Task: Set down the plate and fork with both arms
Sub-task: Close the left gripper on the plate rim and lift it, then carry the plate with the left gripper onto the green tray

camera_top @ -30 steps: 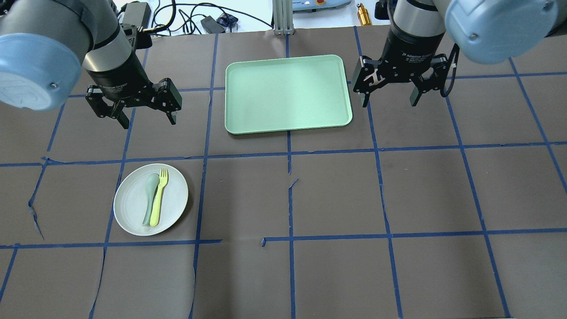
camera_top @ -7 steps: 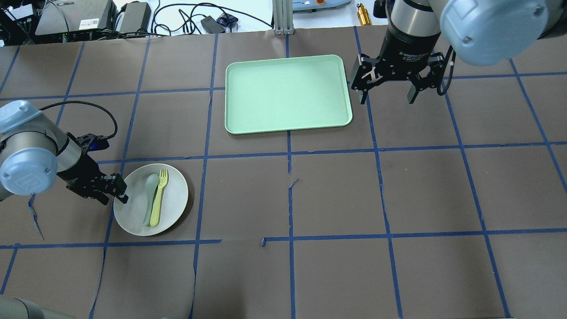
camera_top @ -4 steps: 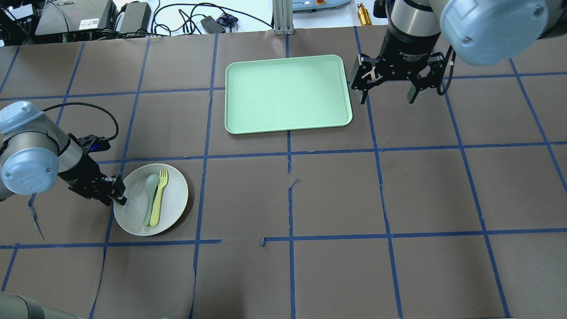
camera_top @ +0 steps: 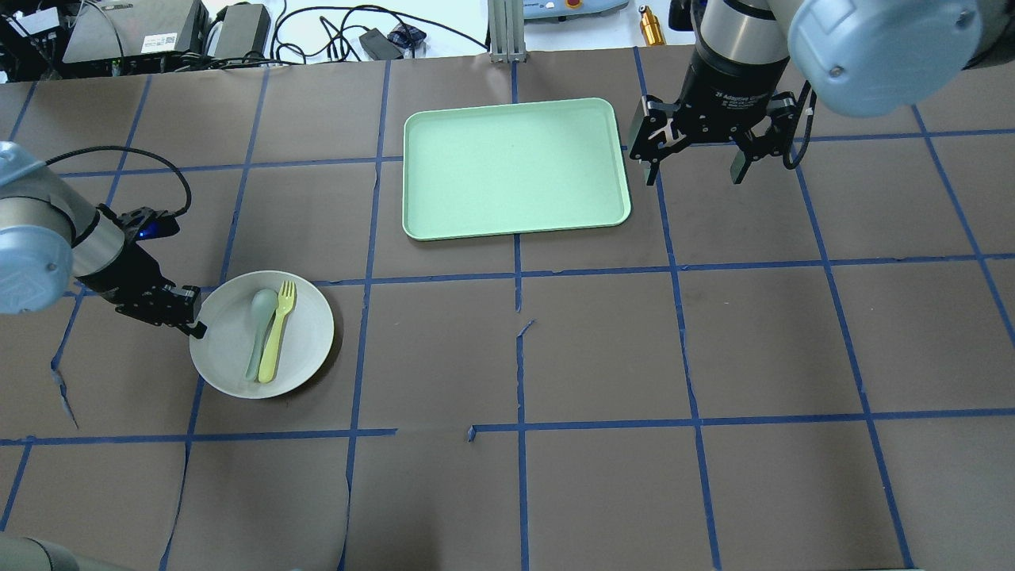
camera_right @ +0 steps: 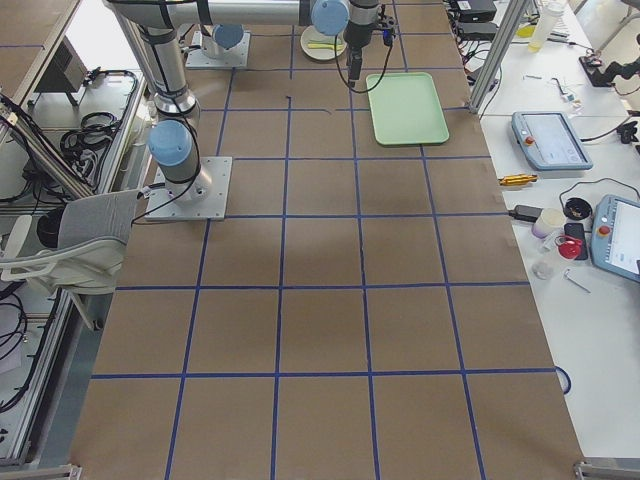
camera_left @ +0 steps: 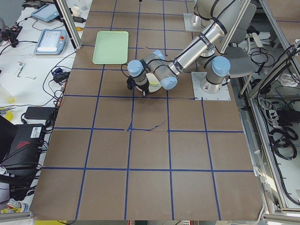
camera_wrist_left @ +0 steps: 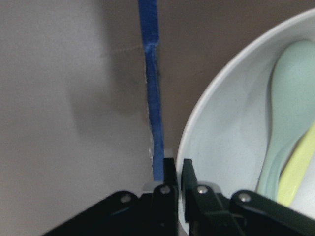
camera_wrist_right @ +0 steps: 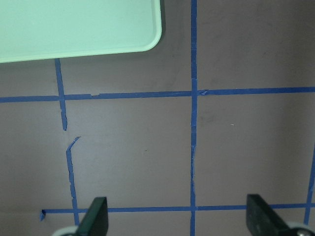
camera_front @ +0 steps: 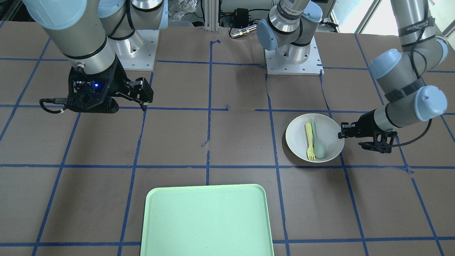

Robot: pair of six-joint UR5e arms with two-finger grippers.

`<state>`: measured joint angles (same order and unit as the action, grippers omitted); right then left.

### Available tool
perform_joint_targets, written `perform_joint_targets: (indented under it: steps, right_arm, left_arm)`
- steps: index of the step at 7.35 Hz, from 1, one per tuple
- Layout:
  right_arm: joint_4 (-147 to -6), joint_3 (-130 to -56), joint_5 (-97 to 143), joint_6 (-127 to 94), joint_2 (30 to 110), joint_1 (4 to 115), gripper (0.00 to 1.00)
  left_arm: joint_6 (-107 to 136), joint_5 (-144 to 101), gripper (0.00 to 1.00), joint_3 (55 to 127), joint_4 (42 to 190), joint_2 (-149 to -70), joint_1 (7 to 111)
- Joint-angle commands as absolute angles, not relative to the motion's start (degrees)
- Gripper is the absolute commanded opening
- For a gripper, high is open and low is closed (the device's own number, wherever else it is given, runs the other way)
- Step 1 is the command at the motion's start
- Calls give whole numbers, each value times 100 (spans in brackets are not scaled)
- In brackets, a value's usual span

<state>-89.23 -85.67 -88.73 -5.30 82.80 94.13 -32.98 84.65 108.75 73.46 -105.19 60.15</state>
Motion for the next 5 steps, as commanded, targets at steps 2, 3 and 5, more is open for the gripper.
perform_joint_targets:
  steps: [2, 3, 5]
  right_arm:
    - [-9139, -8569, -8894, -475, 8279, 9413, 100]
    - [-9167, -8569, -8912, -466, 8279, 9404, 100]
    - [-9150, -8569, -8912, -466, 8279, 9387, 100]
  left_arm:
    - [-2157, 7360, 0, 9705, 8341, -10722, 6465]
    - [-1431, 7078, 0, 9468, 8132, -10871, 6965]
    - [-260, 6838, 0, 8329, 7972, -11693, 7985]
